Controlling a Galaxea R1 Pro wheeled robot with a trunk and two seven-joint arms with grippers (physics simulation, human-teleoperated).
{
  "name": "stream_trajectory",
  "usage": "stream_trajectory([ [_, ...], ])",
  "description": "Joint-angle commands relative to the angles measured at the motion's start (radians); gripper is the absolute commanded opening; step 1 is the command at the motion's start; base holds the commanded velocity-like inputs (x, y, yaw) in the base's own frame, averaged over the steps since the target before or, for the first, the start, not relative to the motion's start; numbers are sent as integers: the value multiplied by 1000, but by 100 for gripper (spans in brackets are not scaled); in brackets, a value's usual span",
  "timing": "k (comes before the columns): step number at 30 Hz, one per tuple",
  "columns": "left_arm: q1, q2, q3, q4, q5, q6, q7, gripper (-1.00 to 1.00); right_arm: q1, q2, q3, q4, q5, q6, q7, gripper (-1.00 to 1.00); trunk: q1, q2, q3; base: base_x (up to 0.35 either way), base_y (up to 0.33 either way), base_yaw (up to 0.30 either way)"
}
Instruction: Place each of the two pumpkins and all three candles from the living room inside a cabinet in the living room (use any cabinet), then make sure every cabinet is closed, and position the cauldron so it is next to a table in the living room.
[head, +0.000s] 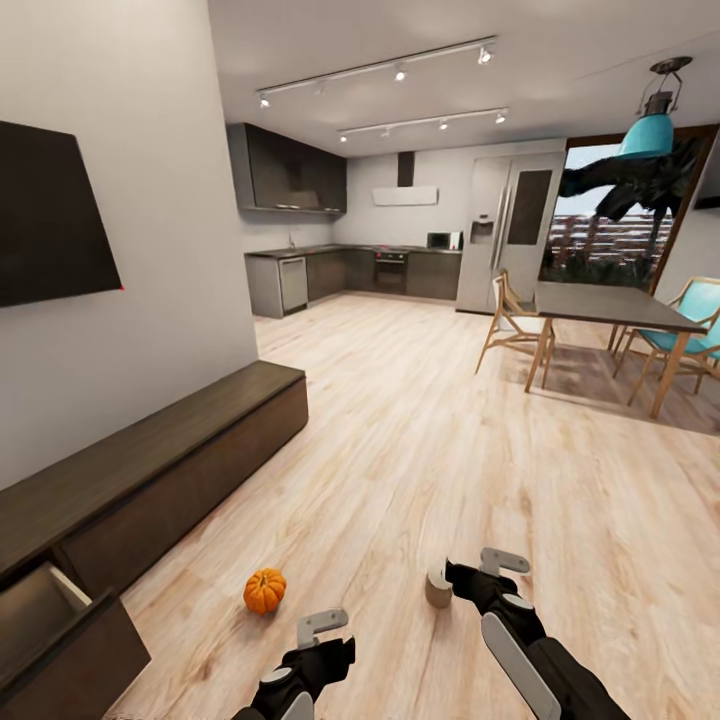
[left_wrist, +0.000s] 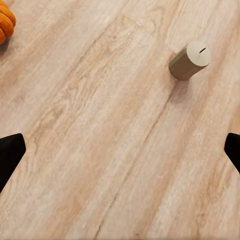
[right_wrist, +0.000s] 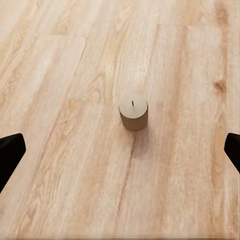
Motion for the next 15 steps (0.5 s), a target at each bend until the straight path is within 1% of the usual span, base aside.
stream_trajectory([
  [1,-1,1,-3,-2,7,2,8,100,-1,-1,4,-1,-6,3,-9,100,0,-1,-3,9,-1,0],
  [3,-1,1,-5,-2,7,2,8,100,-1,-2,4,0,-6,3,-9,100,0,-1,-6,85,-1,0],
  [5,-1,1,-6,-2,8,2,7,100,-1,-2,4,1,-6,3,-9,100,0,-1,-9,217,0,0],
  [9,-1,1,-7,-2,8,2,7,100,-1,-4,4,1,-4,-13,-11,100,0,-1,-14,302,0,0],
  [15,-1,2,-8,-2,9,3,6,100,-1,-5,4,1,-4,-38,-18,100,0,-1,-16,329,-2,0],
])
